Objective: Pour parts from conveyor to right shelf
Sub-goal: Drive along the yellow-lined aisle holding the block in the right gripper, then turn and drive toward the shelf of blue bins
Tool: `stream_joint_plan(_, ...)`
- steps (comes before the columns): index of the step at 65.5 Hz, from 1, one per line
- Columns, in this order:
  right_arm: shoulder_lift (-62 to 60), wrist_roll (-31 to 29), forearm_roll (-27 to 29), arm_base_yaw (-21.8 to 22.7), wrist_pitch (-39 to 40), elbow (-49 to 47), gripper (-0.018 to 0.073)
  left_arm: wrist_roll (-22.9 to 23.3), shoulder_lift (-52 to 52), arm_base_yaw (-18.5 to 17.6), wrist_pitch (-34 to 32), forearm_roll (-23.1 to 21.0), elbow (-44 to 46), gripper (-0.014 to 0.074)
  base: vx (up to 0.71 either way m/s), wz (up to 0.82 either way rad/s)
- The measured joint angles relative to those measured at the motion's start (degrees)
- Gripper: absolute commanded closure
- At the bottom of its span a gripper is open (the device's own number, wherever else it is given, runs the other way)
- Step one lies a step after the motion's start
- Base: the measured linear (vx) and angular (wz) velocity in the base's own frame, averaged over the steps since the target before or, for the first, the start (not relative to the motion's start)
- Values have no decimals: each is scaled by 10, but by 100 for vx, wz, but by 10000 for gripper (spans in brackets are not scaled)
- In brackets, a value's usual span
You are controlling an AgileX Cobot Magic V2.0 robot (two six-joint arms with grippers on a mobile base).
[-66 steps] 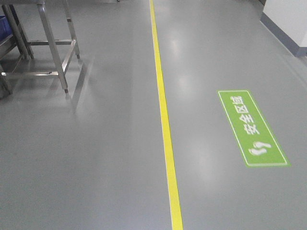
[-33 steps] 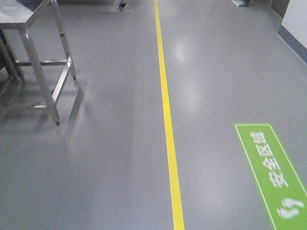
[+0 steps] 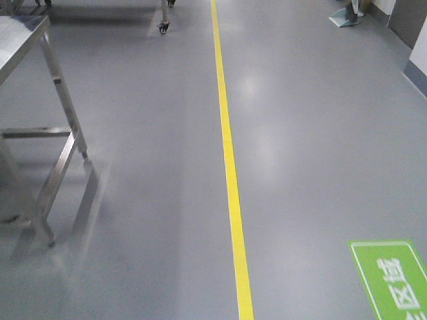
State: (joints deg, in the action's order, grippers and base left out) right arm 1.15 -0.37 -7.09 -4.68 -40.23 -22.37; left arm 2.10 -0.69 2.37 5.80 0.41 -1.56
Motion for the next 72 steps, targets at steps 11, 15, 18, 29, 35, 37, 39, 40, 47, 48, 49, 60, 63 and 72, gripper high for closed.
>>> stream_joint_plan(11, 0, 0, 0, 0, 0, 0, 564, 0, 0, 0, 0, 0, 0, 603, 90, -2)
stream_joint_plan(15, 0, 0, 0, 0, 0, 0, 564, 0, 0, 0, 0, 0, 0, 603, 90, -2)
stream_joint_plan(18, 0, 0, 0, 0, 0, 0, 564, 0, 0, 0, 0, 0, 0, 603, 90, -4)
stream_joint_plan(29, 0, 0, 0, 0, 0, 0, 564, 0, 0, 0, 0, 0, 0, 603, 90, -3)
stream_joint_plan(35, 0, 0, 0, 0, 0, 0, 564, 0, 0, 0, 0, 0, 0, 603, 90, -3)
stream_joint_plan(37, 0, 0, 0, 0, 0, 0, 564, 0, 0, 0, 0, 0, 0, 603, 89, -4)
stream_joint_plan(39, 0, 0, 0, 0, 0, 0, 564, 0, 0, 0, 0, 0, 0, 603, 90, -6)
stream_joint_plan(40, 0, 0, 0, 0, 0, 0, 564, 0, 0, 0, 0, 0, 0, 603, 90, -6)
stream_joint_plan(47, 0, 0, 0, 0, 0, 0, 564, 0, 0, 0, 0, 0, 0, 603, 90, -6)
stream_joint_plan(48, 0, 0, 0, 0, 0, 0, 564, 0, 0, 0, 0, 0, 0, 603, 90, -7)
stream_joint_plan(49, 0, 0, 0, 0, 0, 0, 564, 0, 0, 0, 0, 0, 0, 603, 90, -7)
stream_joint_plan(60, 0, 0, 1, 0, 0, 0, 564, 0, 0, 0, 0, 0, 0, 603, 91, -9)
stream_joint_plan(63, 0, 0, 1, 0, 0, 0, 564, 0, 0, 0, 0, 0, 0, 603, 90, -7)
stream_joint_plan(72, 0, 0, 0, 0, 0, 0, 564, 0, 0, 0, 0, 0, 0, 603, 89, 0)
